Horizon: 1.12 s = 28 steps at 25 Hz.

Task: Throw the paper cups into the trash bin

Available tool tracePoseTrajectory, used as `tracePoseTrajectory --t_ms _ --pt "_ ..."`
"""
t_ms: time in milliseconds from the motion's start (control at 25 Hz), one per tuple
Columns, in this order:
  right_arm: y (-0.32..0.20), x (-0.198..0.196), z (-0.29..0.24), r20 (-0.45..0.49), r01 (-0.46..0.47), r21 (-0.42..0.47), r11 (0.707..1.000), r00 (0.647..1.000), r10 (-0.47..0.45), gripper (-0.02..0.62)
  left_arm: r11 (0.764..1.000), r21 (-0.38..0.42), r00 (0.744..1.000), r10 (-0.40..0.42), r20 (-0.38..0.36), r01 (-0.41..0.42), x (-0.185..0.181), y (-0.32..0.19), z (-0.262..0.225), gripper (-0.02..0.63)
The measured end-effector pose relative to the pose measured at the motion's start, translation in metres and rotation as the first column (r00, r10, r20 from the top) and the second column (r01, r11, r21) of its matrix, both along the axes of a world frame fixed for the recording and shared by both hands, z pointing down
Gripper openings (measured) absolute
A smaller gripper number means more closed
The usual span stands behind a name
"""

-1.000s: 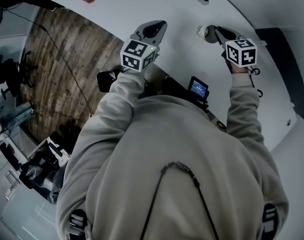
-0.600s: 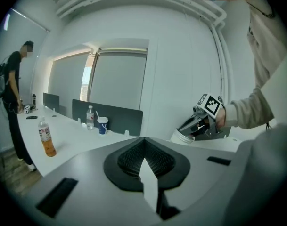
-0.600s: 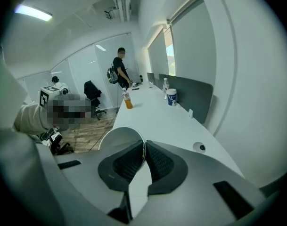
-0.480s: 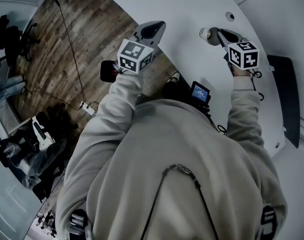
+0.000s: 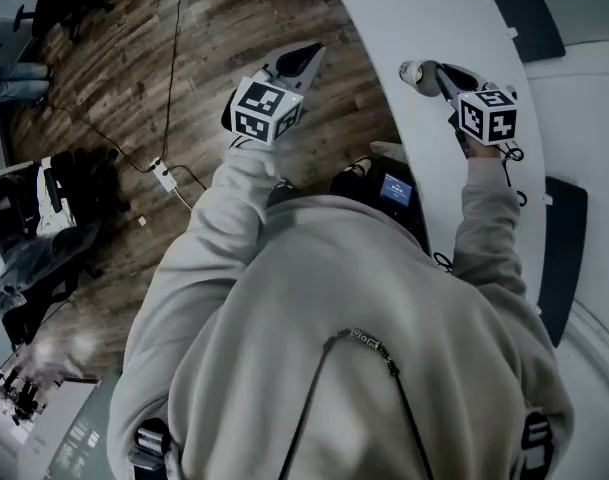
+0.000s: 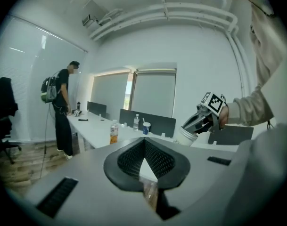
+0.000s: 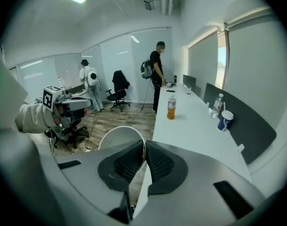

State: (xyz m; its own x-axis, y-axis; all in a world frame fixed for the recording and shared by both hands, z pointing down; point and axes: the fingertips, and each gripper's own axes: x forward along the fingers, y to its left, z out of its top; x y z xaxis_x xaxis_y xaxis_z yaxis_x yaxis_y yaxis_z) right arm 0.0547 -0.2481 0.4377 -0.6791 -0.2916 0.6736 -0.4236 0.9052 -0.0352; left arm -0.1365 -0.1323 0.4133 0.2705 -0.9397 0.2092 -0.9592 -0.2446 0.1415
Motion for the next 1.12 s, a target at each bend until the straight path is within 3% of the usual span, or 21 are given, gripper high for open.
tracePoseTrajectory --t_ms 240,440,640,880,1120 --pt "0.043 -0.114 -0.001 0.009 0.165 0.005 0.986 0.986 -0.165 0.039 0.977 0.010 0.974 -0.209 -0.089 0.211 -0.104 0.065 -0.006 0.003" --pt "0.077 -0.200 0.026 0.041 0.273 -0.001 0.962 0.961 -0.273 0.040 0.957 -0.015 0.957 -0.289 -0.029 0.289 -0.158 0.111 0.025 0.003" --pt "0.128 -0.269 0.031 0.055 0.366 -0.002 0.930 0.929 -0.366 0.039 0.942 -0.002 0.942 -0.335 0.025 0.336 -0.199 0.165 0.020 0.003" --pt "0.172 -0.328 0.022 0.054 0.463 0.015 0.886 0.885 -0.463 0.038 0.915 0.000 0.915 -0.404 0.014 0.404 -0.238 0.209 0.022 0.003" --pt "0.175 -0.341 0.038 0.006 0.522 -0.019 0.853 0.853 -0.522 0.040 0.881 0.000 0.880 -0.474 -0.028 0.474 -0.248 0.211 0.036 0.003"
